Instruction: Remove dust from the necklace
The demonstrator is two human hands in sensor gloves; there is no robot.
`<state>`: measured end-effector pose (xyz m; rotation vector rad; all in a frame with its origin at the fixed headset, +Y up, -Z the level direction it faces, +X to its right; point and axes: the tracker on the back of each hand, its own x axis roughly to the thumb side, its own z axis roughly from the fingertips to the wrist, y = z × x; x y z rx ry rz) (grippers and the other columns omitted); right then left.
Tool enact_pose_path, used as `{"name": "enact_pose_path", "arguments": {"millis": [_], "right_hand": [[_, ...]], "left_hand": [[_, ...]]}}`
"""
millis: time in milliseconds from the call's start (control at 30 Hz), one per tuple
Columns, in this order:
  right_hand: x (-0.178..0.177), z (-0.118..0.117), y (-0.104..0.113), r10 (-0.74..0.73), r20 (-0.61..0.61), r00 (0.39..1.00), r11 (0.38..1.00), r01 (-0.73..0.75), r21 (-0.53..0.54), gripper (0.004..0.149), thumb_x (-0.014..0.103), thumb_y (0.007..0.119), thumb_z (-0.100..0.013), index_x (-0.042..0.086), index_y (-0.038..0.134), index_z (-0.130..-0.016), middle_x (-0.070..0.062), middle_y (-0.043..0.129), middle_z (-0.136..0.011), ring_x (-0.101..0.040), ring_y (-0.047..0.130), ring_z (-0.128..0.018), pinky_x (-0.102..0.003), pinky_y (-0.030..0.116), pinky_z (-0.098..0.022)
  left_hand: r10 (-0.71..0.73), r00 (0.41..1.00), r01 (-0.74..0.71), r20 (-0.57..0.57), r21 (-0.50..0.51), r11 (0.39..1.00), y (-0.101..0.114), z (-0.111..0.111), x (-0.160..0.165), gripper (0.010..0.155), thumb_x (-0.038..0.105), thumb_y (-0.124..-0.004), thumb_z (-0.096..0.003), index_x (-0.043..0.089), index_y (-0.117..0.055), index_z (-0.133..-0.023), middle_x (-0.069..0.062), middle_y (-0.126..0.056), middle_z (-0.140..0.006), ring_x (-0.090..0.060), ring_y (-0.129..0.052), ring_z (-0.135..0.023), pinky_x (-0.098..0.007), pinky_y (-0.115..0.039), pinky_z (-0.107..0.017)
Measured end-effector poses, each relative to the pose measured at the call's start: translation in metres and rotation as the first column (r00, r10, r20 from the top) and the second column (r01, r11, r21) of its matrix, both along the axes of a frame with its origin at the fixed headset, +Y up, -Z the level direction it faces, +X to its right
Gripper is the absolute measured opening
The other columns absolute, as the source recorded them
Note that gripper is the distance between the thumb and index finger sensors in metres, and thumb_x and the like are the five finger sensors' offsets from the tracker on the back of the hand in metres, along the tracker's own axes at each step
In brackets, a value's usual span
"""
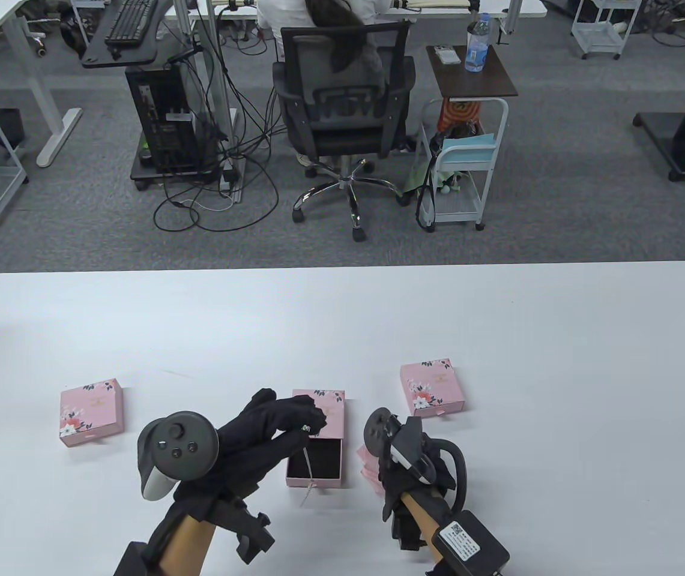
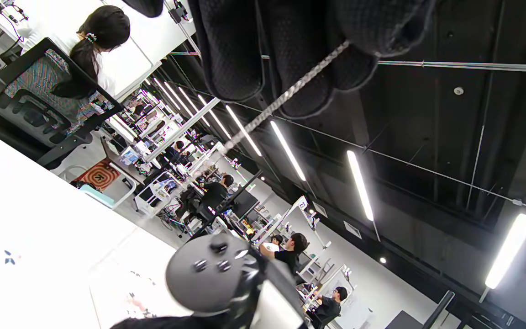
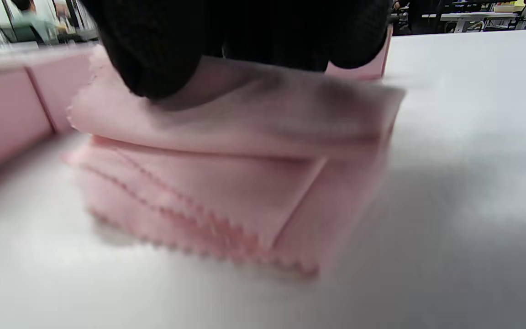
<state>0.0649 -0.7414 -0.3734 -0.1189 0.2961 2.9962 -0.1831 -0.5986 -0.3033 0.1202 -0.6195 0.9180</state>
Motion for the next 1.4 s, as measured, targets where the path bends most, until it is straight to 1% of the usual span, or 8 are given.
{"name": "enact_pose_path", "arguments": {"millis": [200, 400, 567, 733, 1033, 1133, 1300, 1400], "right_hand": [[0.006, 0.007, 0.045, -0.23, -0.049, 0.972, 0.963, 0.234, 0.131, 0.04, 0.031, 0.076, -0.05, 0.026, 0.071, -0.09, -0.012, 0.066, -0.107, -0.039, 0.072, -0.094, -0.047, 0.063, -0.071], [0.01, 0.017, 0.07, -0.543, -0.181, 0.82, 0.795, 0.571, 0.205, 0.04, 0.031, 0.074, -0.051, 0.025, 0.07, -0.09, -0.013, 0.068, -0.105, -0.039, 0.074, -0.092, -0.046, 0.065, -0.069], [0.002, 0.021, 0.065, -0.75, -0.323, 0.577, 0.555, 0.815, 0.168, 0.04, 0.032, 0.07, -0.053, 0.029, 0.065, -0.092, -0.011, 0.063, -0.108, -0.038, 0.07, -0.096, -0.047, 0.063, -0.071], [-0.005, 0.022, 0.057, -0.92, -0.334, 0.205, 0.22, 0.976, -0.007, 0.04, 0.032, 0.066, -0.055, 0.03, 0.059, -0.094, -0.011, 0.059, -0.109, -0.038, 0.066, -0.098, -0.048, 0.06, -0.073], [-0.027, 0.03, 0.044, -0.972, -0.214, -0.101, -0.047, 0.969, -0.244, 0.041, 0.033, 0.061, -0.057, 0.034, 0.052, -0.096, -0.011, 0.05, -0.113, -0.04, 0.06, -0.102, -0.049, 0.055, -0.076], [-0.038, 0.034, 0.039, -0.976, -0.146, -0.161, -0.107, 0.94, -0.324, 0.041, 0.033, 0.06, -0.058, 0.034, 0.049, -0.097, -0.012, 0.048, -0.114, -0.041, 0.059, -0.102, -0.05, 0.054, -0.076], [-0.039, 0.034, 0.034, -0.986, -0.13, -0.105, -0.068, 0.963, -0.26, 0.041, 0.033, 0.059, -0.058, 0.033, 0.047, -0.097, -0.014, 0.045, -0.114, -0.041, 0.062, -0.1, -0.05, 0.057, -0.075], [-0.035, 0.032, 0.032, -0.985, -0.103, -0.141, -0.111, 0.961, -0.253, 0.041, 0.033, 0.058, -0.058, 0.033, 0.047, -0.097, -0.013, 0.044, -0.114, -0.042, 0.06, -0.101, -0.05, 0.055, -0.076]], "left_hand": [[-0.012, 0.998, 0.014, -0.059, 0.027, 1.0, 0.0, 0.0, -0.001, 0.042, 0.047, -0.068, -0.0529, 0.04, -0.077, -0.093, 0.015, -0.09, -0.099, -0.022, -0.084, -0.104, -0.06, -0.042, -0.084], [-0.014, 0.991, 0.022, -0.131, 0.058, 0.998, 0.0, 0.002, -0.002, 0.042, 0.046, -0.067, -0.0536, 0.04, -0.075, -0.095, 0.014, -0.087, -0.102, -0.022, -0.08, -0.107, -0.059, -0.041, -0.084], [-0.023, 0.989, 0.032, -0.146, 0.059, 0.998, -0.001, 0.002, -0.001, 0.042, 0.046, -0.067, -0.0538, 0.038, -0.075, -0.095, 0.011, -0.083, -0.107, -0.024, -0.077, -0.109, -0.059, -0.041, -0.084], [-0.034, 0.983, 0.044, -0.18, 0.054, 0.998, -0.001, 0.002, -0.001, 0.042, 0.045, -0.067, -0.0544, 0.036, -0.075, -0.095, 0.009, -0.081, -0.109, -0.027, -0.073, -0.111, -0.06, -0.041, -0.084], [-0.034, 0.983, 0.04, -0.179, 0.03, 0.999, -0.004, 0.0, 0.003, 0.042, 0.045, -0.066, -0.0547, 0.036, -0.075, -0.095, 0.008, -0.078, -0.112, -0.028, -0.07, -0.112, -0.06, -0.042, -0.084], [-0.036, 0.982, 0.043, -0.185, 0.034, 0.998, -0.004, 0.001, 0.003, 0.042, 0.045, -0.066, -0.0547, 0.037, -0.075, -0.095, 0.008, -0.078, -0.112, -0.028, -0.07, -0.112, -0.06, -0.041, -0.084], [-0.02, 0.984, 0.027, -0.176, 0.036, 0.999, -0.004, 0.001, 0.002, 0.042, 0.045, -0.066, -0.0546, 0.037, -0.075, -0.095, 0.009, -0.077, -0.112, -0.028, -0.07, -0.113, -0.06, -0.041, -0.084], [-0.016, 0.985, 0.023, -0.174, 0.04, 0.999, -0.003, 0.001, 0.001, 0.042, 0.045, -0.066, -0.0546, 0.037, -0.075, -0.095, 0.009, -0.077, -0.112, -0.028, -0.069, -0.113, -0.06, -0.041, -0.084]]}}
